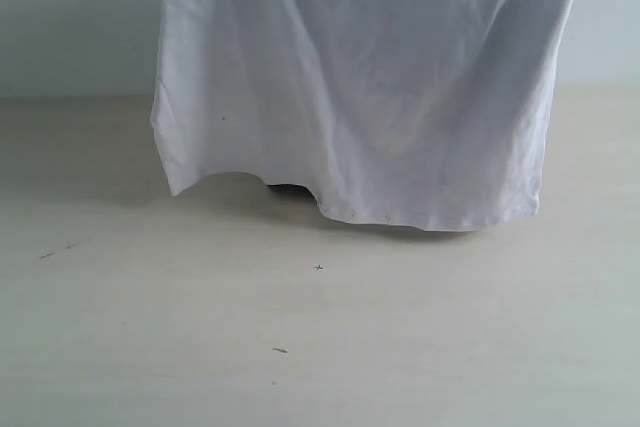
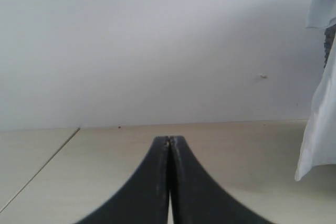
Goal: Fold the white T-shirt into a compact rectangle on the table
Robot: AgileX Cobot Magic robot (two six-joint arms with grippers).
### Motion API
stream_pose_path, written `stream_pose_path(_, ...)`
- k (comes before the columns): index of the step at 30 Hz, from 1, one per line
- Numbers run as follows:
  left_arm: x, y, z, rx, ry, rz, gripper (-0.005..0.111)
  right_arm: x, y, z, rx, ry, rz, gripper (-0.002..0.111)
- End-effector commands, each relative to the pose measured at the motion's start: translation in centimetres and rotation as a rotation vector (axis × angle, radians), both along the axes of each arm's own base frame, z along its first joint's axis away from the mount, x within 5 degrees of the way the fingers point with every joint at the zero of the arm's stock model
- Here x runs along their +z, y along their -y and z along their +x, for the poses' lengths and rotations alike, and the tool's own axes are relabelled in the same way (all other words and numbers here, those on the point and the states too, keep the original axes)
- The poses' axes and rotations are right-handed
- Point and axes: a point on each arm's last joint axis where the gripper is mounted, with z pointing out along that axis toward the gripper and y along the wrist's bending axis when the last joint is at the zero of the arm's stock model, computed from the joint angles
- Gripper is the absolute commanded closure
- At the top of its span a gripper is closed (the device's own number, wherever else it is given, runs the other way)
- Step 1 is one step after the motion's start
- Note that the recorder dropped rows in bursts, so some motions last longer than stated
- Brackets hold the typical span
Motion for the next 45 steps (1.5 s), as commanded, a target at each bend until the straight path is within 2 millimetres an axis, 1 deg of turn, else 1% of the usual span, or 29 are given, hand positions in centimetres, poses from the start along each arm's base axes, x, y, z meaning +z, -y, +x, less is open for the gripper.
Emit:
stream_pose_path(1,0.1,0.0,-0.1,-0.003,0.006,-0.01,0.107,-2.2,-0.3,2.5,0.026,-0.252,-0.106,0.108)
stream_pose_path(2,0.1,0.0,-0.1,-0.003,0.006,-0.01,0.107,-2.6,-0.4,3.2,0.032,-0.314,-0.135,0.108)
stream_pose_path(6,0.1,0.0,-0.1,-0.003,0.006,-0.01,0.107,-3.1,-0.6,6.5,0.043,-0.494,-0.189,0.108)
stream_pose_path(9,0.1,0.0,-0.1,-0.003,0.006,-0.01,0.107,-2.4,-0.8,9.2,0.046,-0.537,-0.192,0.108)
stream_pose_path(10,0.1,0.0,-0.1,-0.001,0.007,-0.01,0.107,-1.6,-0.8,10.0,0.043,-0.516,-0.185,0.108)
stream_pose_path(12,0.1,0.0,-0.1,-0.001,0.007,-0.01,0.107,0.7,-0.9,11.2,0.031,-0.447,-0.15,0.108)
stream_pose_path(13,0.1,0.0,-0.1,-0.001,0.007,-0.01,0.107,2.2,-1.0,11.6,0.025,-0.407,-0.097,0.108)
stream_pose_path(15,0.1,0.0,-0.1,-0.001,0.007,-0.01,0.107,5.1,-1.3,11.9,0.035,-0.335,0.08,0.108)
stream_pose_path(16,0.1,0.0,-0.1,-0.001,0.007,-0.01,0.107,6.9,-1.7,11.8,0.08,-0.28,0.166,0.108)
stream_pose_path(17,0.1,0.0,-0.1,-0.001,0.007,-0.01,0.107,8.6,-2.3,11.4,0.167,-0.206,0.206,0.108)
stream_pose_path(18,0.1,0.0,-0.1,-0.001,0.007,-0.01,0.107,10.1,-3.2,10.8,0.291,-0.123,0.193,0.108)
stream_pose_path(20,0.1,0.0,-0.1,-0.001,0.007,-0.01,0.107,12.7,-5.6,8.7,0.636,0.046,0.059,0.108)
stream_pose_path(22,0.1,0.0,-0.1,-0.001,0.007,-0.01,0.107,13.6,-7.4,6.6,0.936,0.12,-0.145,0.108)
stream_pose_path(23,0.1,0.0,-0.1,-0.001,0.007,-0.01,0.107,13.7,-8.0,6.0,1.05,0.134,-0.253,0.108)
stream_pose_path(24,0.1,0.0,-0.1,-0.001,0.007,-0.01,0.107,13.3,-8.5,5.9,1.113,0.114,-0.333,0.108)
stream_pose_path(25,0.1,0.0,-0.1,-0.001,0.007,-0.01,0.107,12.7,-8.8,6.1,1.131,0.087,-0.38,0.108)
stream_pose_path(26,0.1,0.0,-0.1,-0.001,0.007,-0.01,0.107,12.0,-9.0,6.8,1.12,0.047,-0.424,0.108)
stream_pose_path(28,0.1,0.0,-0.1,-0.001,0.007,-0.01,0.107,10.9,-9.4,8.6,1.049,-0.014,-0.432,0.108)
stream_pose_path(30,0.1,0.0,-0.1,-0.001,0.007,-0.01,0.107,9.5,-9.6,10.9,0.992,-0.076,-0.448,0.105)
stream_pose_path(31,0.1,0.0,-0.1,-0.001,0.007,-0.01,0.107,8.8,-9.8,11.9,0.986,-0.096,-0.463,0.102)
stream_pose_path(33,0.1,0.0,-0.1,-0.001,0.007,-0.01,0.107,7.8,-10.2,13.6,0.999,-0.115,-0.486,0.09)
stream_pose_path(34,0.1,0.0,-0.1,-0.003,0.006,-0.01,0.107,7.6,-10.3,14.2,1.003,-0.117,-0.492,0.085)
stream_pose_path(36,0.1,0.0,-0.1,-0.003,0.006,-0.01,0.107,7.4,-10.6,15.3,1.012,-0.11,-0.508,0.069)
stream_pose_path(37,0.1,0.0,-0.1,-0.003,0.006,-0.01,0.107,7.5,-10.7,15.7,1.009,-0.1,-0.52,0.063)
stream_pose_path(38,0.1,0.0,-0.1,-0.003,0.006,-0.01,0.107,7.6,-10.7,16.3,0.993,-0.08,-0.544,0.054)
stream_pose_path(39,0.1,0.0,-0.1,-0.003,0.006,-0.01,0.107,7.8,-10.7,16.7,0.972,-0.07,-0.561,0.049)
stream_pose_path(41,0.1,0.0,-0.1,-0.003,0.006,-0.01,0.107,8.2,-10.6,17.9,0.895,-0.061,-0.581,0.041)
stream_pose_path(43,0.1,0.0,-0.1,-0.003,0.006,-0.01,0.107,8.5,-10.5,19.0,0.829,-0.062,-0.603,0.038)
stream_pose_path(45,0.1,0.0,-0.1,-0.003,0.006,-0.01,0.107,8.3,-10.4,19.9,0.794,-0.075,-0.623,0.038)
